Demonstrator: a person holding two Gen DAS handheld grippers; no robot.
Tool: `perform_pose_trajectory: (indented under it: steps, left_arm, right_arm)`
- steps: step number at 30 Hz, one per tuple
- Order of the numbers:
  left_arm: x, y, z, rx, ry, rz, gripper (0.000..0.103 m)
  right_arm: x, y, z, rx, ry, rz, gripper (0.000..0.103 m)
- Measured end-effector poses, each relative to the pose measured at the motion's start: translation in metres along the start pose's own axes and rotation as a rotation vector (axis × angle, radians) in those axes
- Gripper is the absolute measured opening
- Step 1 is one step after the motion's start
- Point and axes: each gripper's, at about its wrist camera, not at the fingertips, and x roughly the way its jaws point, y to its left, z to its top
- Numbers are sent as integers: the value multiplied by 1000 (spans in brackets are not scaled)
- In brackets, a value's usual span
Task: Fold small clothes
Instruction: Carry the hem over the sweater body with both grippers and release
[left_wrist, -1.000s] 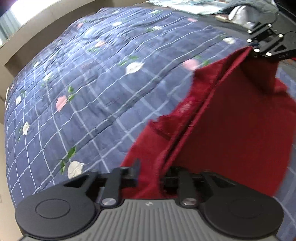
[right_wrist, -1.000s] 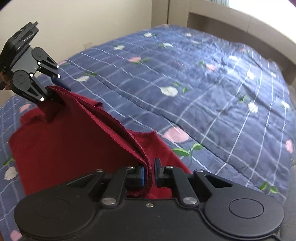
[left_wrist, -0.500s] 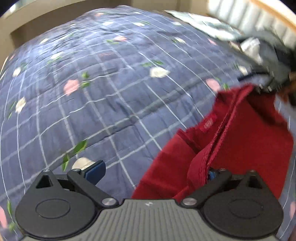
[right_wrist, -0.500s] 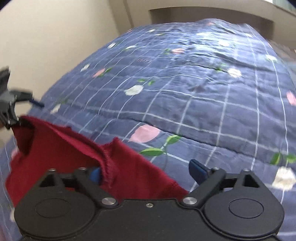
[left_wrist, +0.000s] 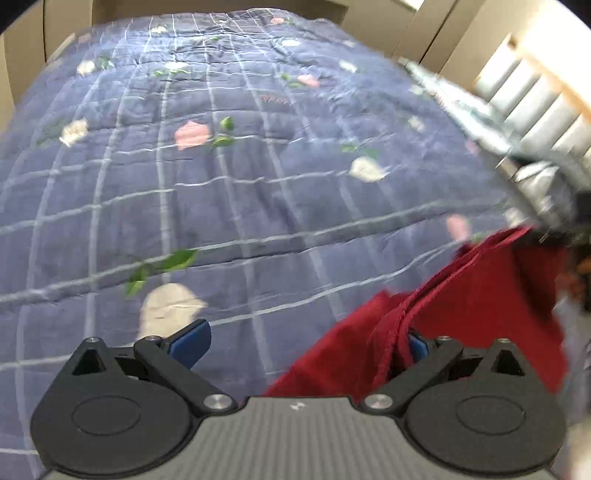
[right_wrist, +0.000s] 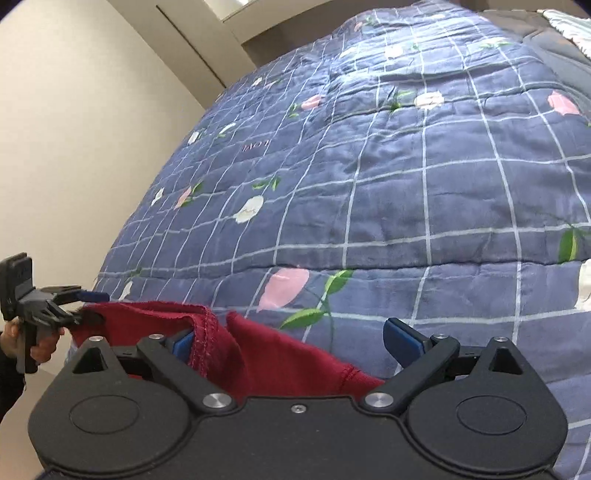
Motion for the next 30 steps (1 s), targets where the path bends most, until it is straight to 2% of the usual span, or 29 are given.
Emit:
perform_pose_trajectory:
  steps: [1, 2, 4, 6, 8, 9, 10, 11, 13, 17, 19, 22, 27, 30]
  left_arm:
    - [5, -1, 0, 6, 16, 58, 102]
    - [9, 0, 1, -12, 32, 87, 102]
    - [13, 3, 3, -73, 29, 79, 102]
    - [8, 6, 5, -125, -36, 67, 102]
    - [4, 18, 8, -228, -82, -7, 102]
    - [4, 28, 9, -301, -88, -68, 102]
    - [7, 36, 9, -352, -72, -113, 102]
    - [9, 41, 9, -373, -59, -105, 102]
    - [6, 37, 7, -336, -91, 15, 102]
    - [-12, 17, -10, -272, -214, 179, 102]
    - [-22, 5, -25, -271, -270, 218, 102]
    - [-31, -20, -57, -281, -311, 278, 102]
    - [-38, -62, -124, -244, -352, 408, 102]
    - [-43, -79, -154, -244, -380, 529, 102]
  right_arm:
    - [0, -2, 0, 25, -15, 12, 101]
    - [1, -3, -1, 45, -29, 20, 101]
    - [1, -4, -2, 59, -55, 24, 102]
    - [2, -10, -1, 121, -62, 63, 102]
    - [3, -23, 0, 236, -68, 114, 102]
    - [4, -28, 1, 278, -64, 121, 102]
    - [2, -29, 3, 277, -71, 86, 102]
    - [-2, -25, 4, 230, -93, 34, 102]
    - [-11, -13, 5, 105, -137, -40, 102]
    - [-29, 15, -13, -69, -177, -101, 102]
    - [-35, 31, -34, -192, -184, -207, 102]
    - [-41, 50, -77, -374, -201, -367, 102]
    - [-39, 45, -137, -459, -205, -551, 102]
    - [-48, 39, -151, -441, -280, -613, 102]
